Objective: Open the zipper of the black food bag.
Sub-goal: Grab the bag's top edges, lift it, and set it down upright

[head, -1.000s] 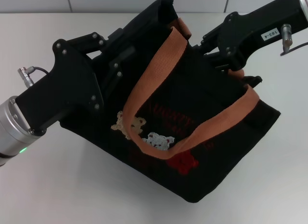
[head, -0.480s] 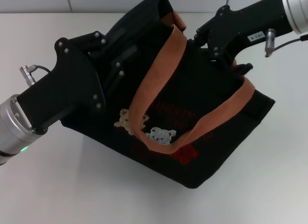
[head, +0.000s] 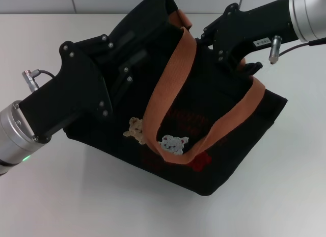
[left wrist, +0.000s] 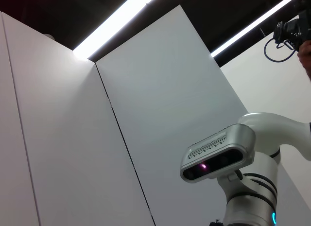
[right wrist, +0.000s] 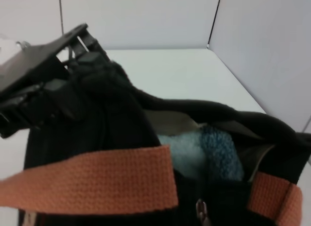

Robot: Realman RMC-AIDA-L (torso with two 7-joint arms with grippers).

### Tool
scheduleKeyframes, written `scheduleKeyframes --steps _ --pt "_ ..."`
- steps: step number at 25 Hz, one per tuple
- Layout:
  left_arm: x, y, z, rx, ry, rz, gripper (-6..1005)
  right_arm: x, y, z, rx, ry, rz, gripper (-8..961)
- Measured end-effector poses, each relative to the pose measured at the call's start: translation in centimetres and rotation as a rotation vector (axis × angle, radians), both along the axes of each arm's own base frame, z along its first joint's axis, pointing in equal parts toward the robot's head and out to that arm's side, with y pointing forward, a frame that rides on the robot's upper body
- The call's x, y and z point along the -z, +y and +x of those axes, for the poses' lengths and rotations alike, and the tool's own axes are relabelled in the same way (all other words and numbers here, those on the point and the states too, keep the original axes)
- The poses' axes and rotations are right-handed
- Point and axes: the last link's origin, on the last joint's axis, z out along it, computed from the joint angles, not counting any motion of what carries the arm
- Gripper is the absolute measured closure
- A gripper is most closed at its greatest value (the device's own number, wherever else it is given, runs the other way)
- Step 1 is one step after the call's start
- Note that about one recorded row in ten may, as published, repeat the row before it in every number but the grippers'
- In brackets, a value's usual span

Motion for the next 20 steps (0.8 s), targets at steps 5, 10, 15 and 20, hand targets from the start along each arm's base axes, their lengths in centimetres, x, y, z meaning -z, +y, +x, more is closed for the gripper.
scheduleKeyframes --steps 5,10,15,20 --pt "0.0 -0.1 0.0 0.001 -0.002 -0.001 807 -0.5 -0.9 -0.3 -0.033 0.062 -0.024 848" --pt "0.0 -0.1 0.0 0.001 -0.002 -0.001 807 -1.1 -2.1 0.1 -0.097 0.042 -0.011 829" --pt "0.0 0.0 0.0 0.002 -0.002 -0.001 807 -1.2 -2.5 0.4 -0.106 0.028 -0.032 719" --pt "0.0 0.0 0.0 0.002 -0.002 -0.003 807 -2.3 -2.8 0.6 -0.093 0.032 -0.031 597"
